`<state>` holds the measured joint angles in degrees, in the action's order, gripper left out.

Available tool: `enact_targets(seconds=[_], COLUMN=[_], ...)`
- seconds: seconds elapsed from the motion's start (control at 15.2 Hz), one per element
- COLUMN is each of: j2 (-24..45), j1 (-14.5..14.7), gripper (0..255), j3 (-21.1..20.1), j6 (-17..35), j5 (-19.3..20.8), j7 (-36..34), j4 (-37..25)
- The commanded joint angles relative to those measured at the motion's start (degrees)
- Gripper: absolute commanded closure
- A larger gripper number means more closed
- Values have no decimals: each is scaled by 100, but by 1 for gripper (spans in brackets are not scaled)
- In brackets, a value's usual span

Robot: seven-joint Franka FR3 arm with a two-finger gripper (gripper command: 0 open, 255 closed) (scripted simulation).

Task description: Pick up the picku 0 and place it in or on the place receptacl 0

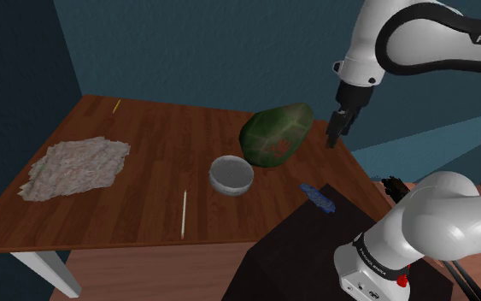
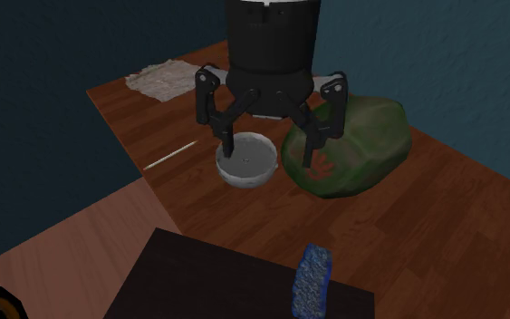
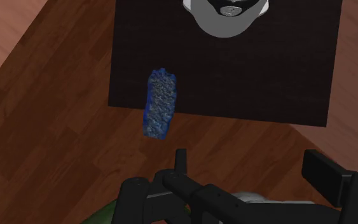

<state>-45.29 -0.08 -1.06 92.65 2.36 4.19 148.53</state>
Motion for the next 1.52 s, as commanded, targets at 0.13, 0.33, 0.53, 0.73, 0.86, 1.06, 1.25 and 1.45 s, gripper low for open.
enact_targets(seconds=[0.13,0.33,0.53,0.73,0.86,1.06,1.25,1.45], j2=[153,385,727,1195,1583,2275,2992,3277], j1=[-141,-270,-426,-610,-752,-997,-1250,-1338], gripper=[0,0,0,0,0,0,0,0], j3=[129,225,326,431,498,591,664,691], j6=[696,1276,1909,2600,3091,3860,4555,4905], j5=[234,423,640,894,1090,1440,1834,2008], j7=[80,115,134,127,101,14,-138,-234], j4=[620,1029,1377,1654,1792,1921,1947,2014])
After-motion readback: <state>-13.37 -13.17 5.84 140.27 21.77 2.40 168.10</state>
